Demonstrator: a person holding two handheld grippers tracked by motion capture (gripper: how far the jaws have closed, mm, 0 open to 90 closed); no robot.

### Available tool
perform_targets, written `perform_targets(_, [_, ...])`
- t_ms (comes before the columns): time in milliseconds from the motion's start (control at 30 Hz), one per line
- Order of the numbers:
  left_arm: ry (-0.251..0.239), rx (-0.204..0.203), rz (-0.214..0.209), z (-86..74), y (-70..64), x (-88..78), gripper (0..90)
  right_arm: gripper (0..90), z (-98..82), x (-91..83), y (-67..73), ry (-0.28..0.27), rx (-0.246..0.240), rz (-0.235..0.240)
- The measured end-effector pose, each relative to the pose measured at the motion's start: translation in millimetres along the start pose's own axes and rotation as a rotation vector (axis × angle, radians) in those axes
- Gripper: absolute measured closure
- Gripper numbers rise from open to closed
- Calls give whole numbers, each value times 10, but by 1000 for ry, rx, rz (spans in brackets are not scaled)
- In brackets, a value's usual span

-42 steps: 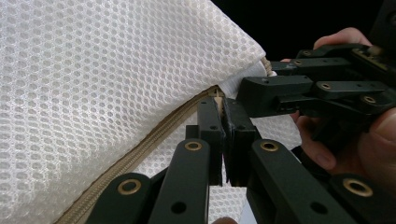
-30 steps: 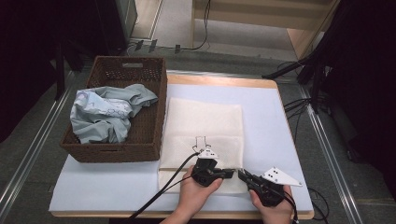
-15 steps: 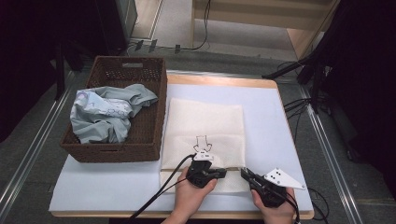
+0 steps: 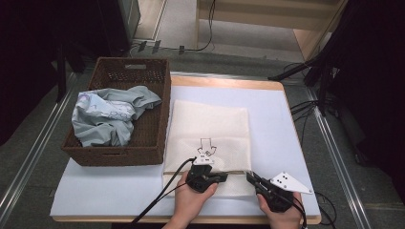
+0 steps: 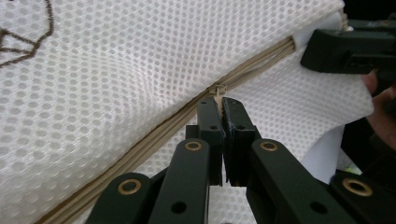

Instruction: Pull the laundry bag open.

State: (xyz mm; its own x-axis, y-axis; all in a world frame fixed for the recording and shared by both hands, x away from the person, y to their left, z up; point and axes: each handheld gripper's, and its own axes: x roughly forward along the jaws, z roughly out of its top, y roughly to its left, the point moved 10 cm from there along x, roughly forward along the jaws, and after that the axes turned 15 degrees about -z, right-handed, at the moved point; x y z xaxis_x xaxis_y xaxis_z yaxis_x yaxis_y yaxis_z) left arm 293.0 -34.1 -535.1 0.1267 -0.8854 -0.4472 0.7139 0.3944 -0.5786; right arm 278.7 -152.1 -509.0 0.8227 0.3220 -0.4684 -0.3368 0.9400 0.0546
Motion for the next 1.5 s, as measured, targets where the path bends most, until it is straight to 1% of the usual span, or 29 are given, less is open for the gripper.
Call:
perform_targets(33, [5, 8, 15, -4, 16, -23, 883, 862, 4, -6, -3, -1, -2, -3])
perform_targets(133, [2, 6, 20, -6, 49, -69, 883, 861, 27, -25, -29, -11, 9, -10])
perform_targets(200, [-3, 3, 21, -5, 58, -82, 883, 862, 33, -26, -41, -13, 11, -7])
perform_targets(367, [2, 9, 26, -18, 63, -120, 883, 862, 37, -30, -19, -14, 7, -9])
perform_targets(400, [4, 11, 32, -16, 63, -134, 883, 862, 37, -32, -19, -14, 7, -8])
perform_targets(467, [7, 15, 32, -14, 75, -162, 883, 862, 45, -34, -35, -22, 6, -14])
perform_targets(533, [9, 19, 49, -20, 103, -198, 883, 862, 47, -38, -47, -19, 14, -13])
perform_targets(667, [7, 14, 62, -32, 142, -248, 883, 862, 51, -37, -70, -21, 20, -16])
perform_targets(733, [8, 16, 57, -39, 145, -258, 883, 862, 53, -38, -69, -21, 19, -17])
perform_targets(867, [12, 20, 71, -44, 156, -286, 883, 862, 57, -41, -66, -25, 17, -18])
perform_targets(967, [11, 18, 67, -44, 163, -314, 883, 862, 56, -47, -76, -24, 25, -15])
perform_targets(1033, [13, 24, 73, -43, 162, -326, 883, 862, 54, -44, -72, -24, 20, -16])
perform_targets(1167, [13, 22, 71, -43, 166, -333, 883, 862, 62, -42, -62, -28, 14, -13])
perform_targets(1267, [13, 22, 82, -49, 183, -348, 883, 862, 57, -45, -72, -26, 17, -15])
perform_targets(1433, [13, 19, 84, -65, 211, -396, 883, 862, 62, -48, -78, -27, 23, -14])
perform_targets(1500, [14, 24, 88, -68, 212, -404, 883, 861, 63, -44, -70, -30, 15, -15])
